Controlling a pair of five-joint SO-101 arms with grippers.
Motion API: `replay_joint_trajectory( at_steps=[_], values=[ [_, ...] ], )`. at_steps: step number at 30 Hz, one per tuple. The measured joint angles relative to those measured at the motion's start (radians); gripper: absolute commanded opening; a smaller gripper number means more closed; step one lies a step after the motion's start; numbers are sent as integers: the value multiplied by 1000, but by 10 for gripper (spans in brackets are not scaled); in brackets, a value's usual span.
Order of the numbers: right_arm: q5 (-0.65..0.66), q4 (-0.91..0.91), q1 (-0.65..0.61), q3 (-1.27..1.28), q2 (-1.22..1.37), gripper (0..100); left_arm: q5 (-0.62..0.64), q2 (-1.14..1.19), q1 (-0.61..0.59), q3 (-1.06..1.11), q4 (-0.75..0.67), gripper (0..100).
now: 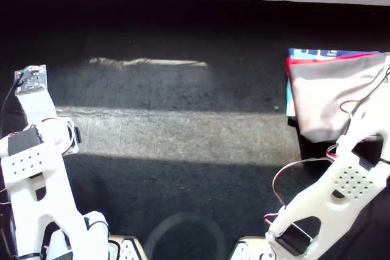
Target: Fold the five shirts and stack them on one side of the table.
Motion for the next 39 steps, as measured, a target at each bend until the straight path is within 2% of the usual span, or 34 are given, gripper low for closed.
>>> replay_joint_trajectory(
  at_steps=[4, 9, 13, 17, 22, 30, 35, 39],
  values=[
    [-72, 186, -8, -207, 0, 22, 0, 0, 0, -51, 57, 157],
    [-181, 442, -49, -486, -2, 22, 0, 0, 55, -269, 308, 157],
    [-298, 471, -46, -559, -38, 22, -2, 0, 126, -462, 522, 157],
    [-333, 476, -49, -499, -209, 23, -2, -11, 164, -582, 631, 157],
    [-339, 476, -114, -186, -582, 23, -2, -12, 164, -626, 658, 157],
    [-339, 476, -313, 692, -1244, 23, -2, -31, 167, -626, 700, 157],
    [-342, 468, -445, 1203, -1524, 23, -2, -219, 173, -618, 700, 157],
    [-345, 397, -477, 1537, -1680, 20, -2, -456, 173, -471, 671, 157]
  ],
)
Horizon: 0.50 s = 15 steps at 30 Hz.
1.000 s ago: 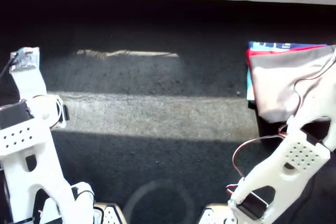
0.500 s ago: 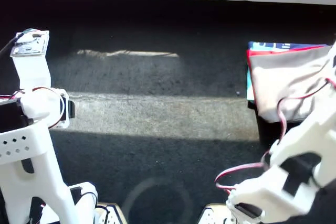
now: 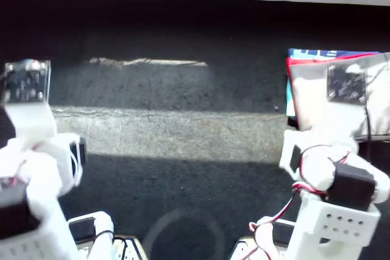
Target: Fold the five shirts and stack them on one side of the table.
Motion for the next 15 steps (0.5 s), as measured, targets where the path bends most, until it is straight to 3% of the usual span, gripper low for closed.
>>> replay_joint_trajectory(
  at_steps=[7, 15],
  values=[
    [-149, -167, -5, 456, -272, 23, 0, -318, 2, 450, -183, 158],
    [-129, -356, -6, 939, -592, 23, 0, -549, 118, 835, -219, 158]
  ],
)
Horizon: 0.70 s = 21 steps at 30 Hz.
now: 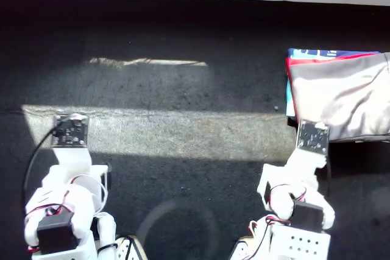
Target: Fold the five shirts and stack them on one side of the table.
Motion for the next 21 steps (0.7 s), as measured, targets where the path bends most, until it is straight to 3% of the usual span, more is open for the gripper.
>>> replay_joint_trajectory(
  at_steps=[6, 13, 17, 21],
  values=[
    [-6, -12, 3, 238, -218, 23, 3, -129, 64, 212, -8, 158],
    [-23, -61, -2, 273, -230, 20, 3, -129, 68, 239, -18, 150],
    [-23, -64, -2, 273, -230, 17, 71, -129, 68, 252, -37, 21],
    [-23, -64, -2, 273, -230, 6, 101, -129, 68, 282, -61, 11]
  ],
)
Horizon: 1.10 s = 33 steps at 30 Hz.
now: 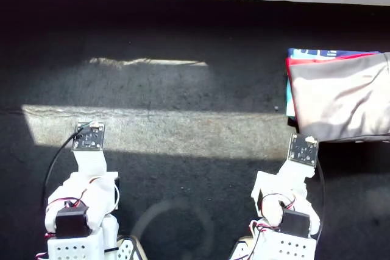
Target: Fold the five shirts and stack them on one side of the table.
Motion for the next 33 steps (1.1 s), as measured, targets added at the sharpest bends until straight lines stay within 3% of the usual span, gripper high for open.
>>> replay_joint_trajectory(
  at_steps=[11, 19, 26, 33],
  values=[
    [0, 0, 0, 0, 0, 6, 26, 0, -2, 41, -43, 10],
    [0, 0, 0, 0, 0, 6, 28, -6, -83, 157, -71, 10],
    [0, 0, 0, 0, 0, 6, 28, -8, 44, 169, -78, 10],
    [0, 0, 0, 0, 0, 6, 28, -8, 61, 169, -80, 10]
  ],
)
